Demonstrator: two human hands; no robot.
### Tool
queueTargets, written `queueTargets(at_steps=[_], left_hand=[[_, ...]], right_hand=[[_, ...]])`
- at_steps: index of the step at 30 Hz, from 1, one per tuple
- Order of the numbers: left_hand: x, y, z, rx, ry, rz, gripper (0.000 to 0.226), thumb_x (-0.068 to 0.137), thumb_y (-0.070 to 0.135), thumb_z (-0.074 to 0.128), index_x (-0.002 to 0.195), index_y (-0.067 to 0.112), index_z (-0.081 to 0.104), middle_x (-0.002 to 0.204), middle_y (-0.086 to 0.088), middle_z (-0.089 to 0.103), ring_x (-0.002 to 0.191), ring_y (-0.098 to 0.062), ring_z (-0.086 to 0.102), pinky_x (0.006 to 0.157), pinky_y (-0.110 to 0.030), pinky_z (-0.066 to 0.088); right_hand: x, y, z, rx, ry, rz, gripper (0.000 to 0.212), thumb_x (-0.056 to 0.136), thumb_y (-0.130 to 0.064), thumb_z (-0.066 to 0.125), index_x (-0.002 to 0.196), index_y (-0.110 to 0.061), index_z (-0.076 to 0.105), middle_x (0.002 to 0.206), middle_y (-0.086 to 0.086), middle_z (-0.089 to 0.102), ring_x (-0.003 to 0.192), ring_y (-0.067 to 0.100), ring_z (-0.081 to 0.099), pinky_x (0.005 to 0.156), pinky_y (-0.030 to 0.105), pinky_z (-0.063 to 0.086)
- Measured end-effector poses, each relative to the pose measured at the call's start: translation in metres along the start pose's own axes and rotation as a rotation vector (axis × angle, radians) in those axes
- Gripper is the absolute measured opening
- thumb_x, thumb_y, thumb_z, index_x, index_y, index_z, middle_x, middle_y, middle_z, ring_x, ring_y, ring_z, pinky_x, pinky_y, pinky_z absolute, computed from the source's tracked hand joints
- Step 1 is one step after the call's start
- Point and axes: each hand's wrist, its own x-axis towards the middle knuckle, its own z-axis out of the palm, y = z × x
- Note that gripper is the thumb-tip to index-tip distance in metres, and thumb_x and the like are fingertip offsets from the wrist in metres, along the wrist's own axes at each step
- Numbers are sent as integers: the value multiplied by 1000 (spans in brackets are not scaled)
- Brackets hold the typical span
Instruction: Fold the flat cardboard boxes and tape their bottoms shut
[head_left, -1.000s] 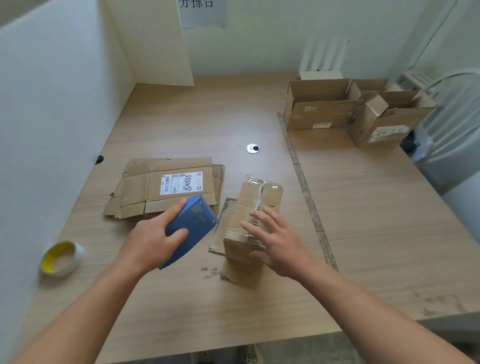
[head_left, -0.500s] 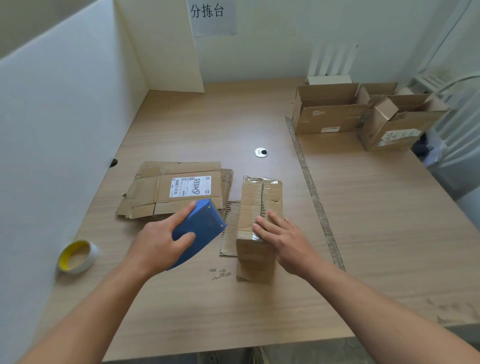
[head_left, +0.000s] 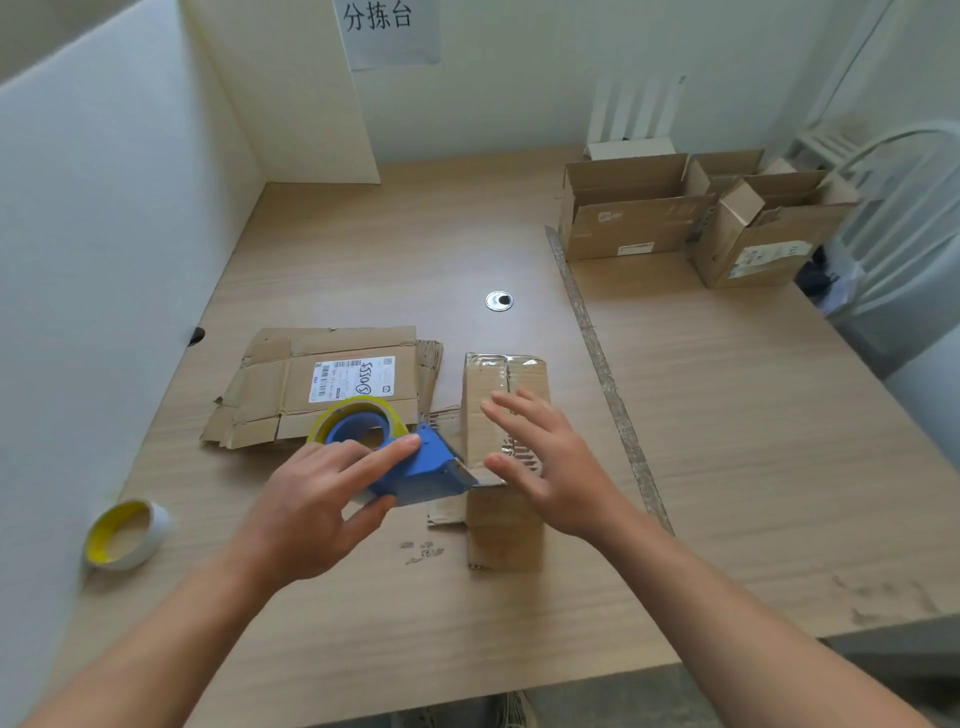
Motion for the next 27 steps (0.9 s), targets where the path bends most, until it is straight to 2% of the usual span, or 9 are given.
queueTargets(at_steps=[6,9,11,13,17,19,21,24,27], left_hand=[[12,4,-7,45,-45,105,54,93,36,55,145,31,43,92,2,65,79,-22,62,75,-32,45],[20,6,-9,24,-52,120,56,92,35,56,146,30,42,92,4,63,81,-19,60,74,-30,45],[21,6,-8,21,-59,126,57,92,35,55,147,30,41,92,5,62,82,-18,59,73,-31,45],[21,4,-8,12,-87,129,58,93,37,54,148,33,38,91,6,61,82,-18,59,73,-30,44],[21,0,-13,-88,-217,42,58,96,53,44,151,46,28,99,10,64,85,-15,57,76,-24,42],[26,-1,-16,-170,-306,-29,62,91,56,48,148,55,25,115,14,65,97,-12,60,83,-26,44],[30,-4,-19,-235,-385,-108,64,86,56,48,144,64,22,131,24,58,109,-7,59,89,-28,47],[27,-19,-29,-252,-512,-212,63,80,61,47,137,73,21,132,32,54,109,-5,61,88,-27,50],[32,-24,-36,-284,-645,-288,64,74,65,47,132,77,24,125,26,62,104,-7,63,86,-32,52]], right_hand=[[16,-20,-8,142,-49,77,49,93,-39,65,140,-32,53,144,-13,45,138,8,35,115,27,28],[21,-19,-5,154,-28,89,8,93,-29,68,101,-30,71,135,-11,54,132,12,42,111,37,35],[21,-17,-2,146,-6,89,6,92,-27,69,87,-29,69,127,-14,56,128,13,46,108,39,37],[22,-15,-3,151,18,111,7,92,-26,70,85,-26,70,124,-14,56,126,11,46,107,33,38],[20,-15,-11,146,-6,153,16,90,-27,72,75,-29,65,127,-10,55,126,8,43,93,1,27],[16,-15,-13,150,-24,182,23,90,-27,71,70,-32,61,126,-10,55,124,5,44,90,-2,27],[8,-8,-18,182,19,239,28,90,-25,71,66,-32,60,122,-11,55,119,4,49,92,7,33],[-14,16,-35,302,120,400,30,90,-26,71,61,-27,62,115,-13,57,109,12,60,95,30,43],[-38,31,-42,308,121,550,27,92,-22,68,66,-18,64,113,-12,57,109,12,58,91,29,41]])
